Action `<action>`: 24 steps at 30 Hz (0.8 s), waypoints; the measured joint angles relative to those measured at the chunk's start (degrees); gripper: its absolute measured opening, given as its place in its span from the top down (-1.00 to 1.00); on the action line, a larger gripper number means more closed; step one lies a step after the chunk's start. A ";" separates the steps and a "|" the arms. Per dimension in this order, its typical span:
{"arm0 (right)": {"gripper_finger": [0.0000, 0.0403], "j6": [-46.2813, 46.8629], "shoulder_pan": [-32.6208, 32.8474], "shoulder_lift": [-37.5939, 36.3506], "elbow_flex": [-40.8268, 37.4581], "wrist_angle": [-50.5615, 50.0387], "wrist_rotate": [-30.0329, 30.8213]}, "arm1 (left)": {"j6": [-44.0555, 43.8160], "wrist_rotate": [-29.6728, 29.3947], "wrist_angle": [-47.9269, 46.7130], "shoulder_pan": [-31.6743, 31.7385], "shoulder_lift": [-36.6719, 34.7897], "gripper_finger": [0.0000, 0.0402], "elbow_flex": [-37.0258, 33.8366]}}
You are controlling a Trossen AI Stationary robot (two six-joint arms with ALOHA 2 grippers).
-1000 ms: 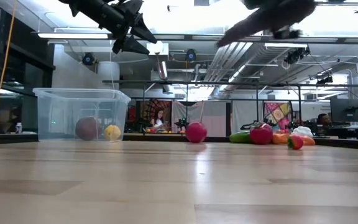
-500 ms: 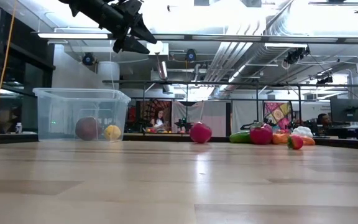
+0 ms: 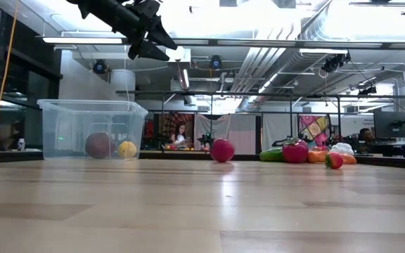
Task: Sort produce into baskets
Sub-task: Put the violet eggplant into the bottom transparent bin, then put the orange tomato into the top transparent bin
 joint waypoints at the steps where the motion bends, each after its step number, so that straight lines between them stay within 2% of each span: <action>1: -0.13 0.06 -0.05 0.00 -0.01 0.26 -0.72 | 0.00 0.00 0.00 0.00 0.00 -0.30 0.00; 8: -0.46 -1.37 -1.17 0.00 -0.01 2.64 -5.23 | -0.04 0.00 0.00 0.00 0.00 -0.30 0.00; 15: -0.50 -5.09 -5.01 -0.14 0.69 6.75 -6.79 | -0.20 0.00 0.00 0.00 0.00 -0.30 0.00; 19: -0.50 -11.42 -11.10 -0.15 2.38 6.88 -0.24 | -2.05 0.01 0.01 0.00 0.00 -0.30 0.00; 22: -0.50 -15.80 -17.45 -0.24 3.10 3.10 10.95 | -3.78 0.03 0.00 0.00 0.00 -0.30 0.00; 24: -0.50 -18.01 -22.06 -0.24 3.10 -0.49 20.99 | -4.96 0.36 0.01 0.00 0.00 -0.30 0.00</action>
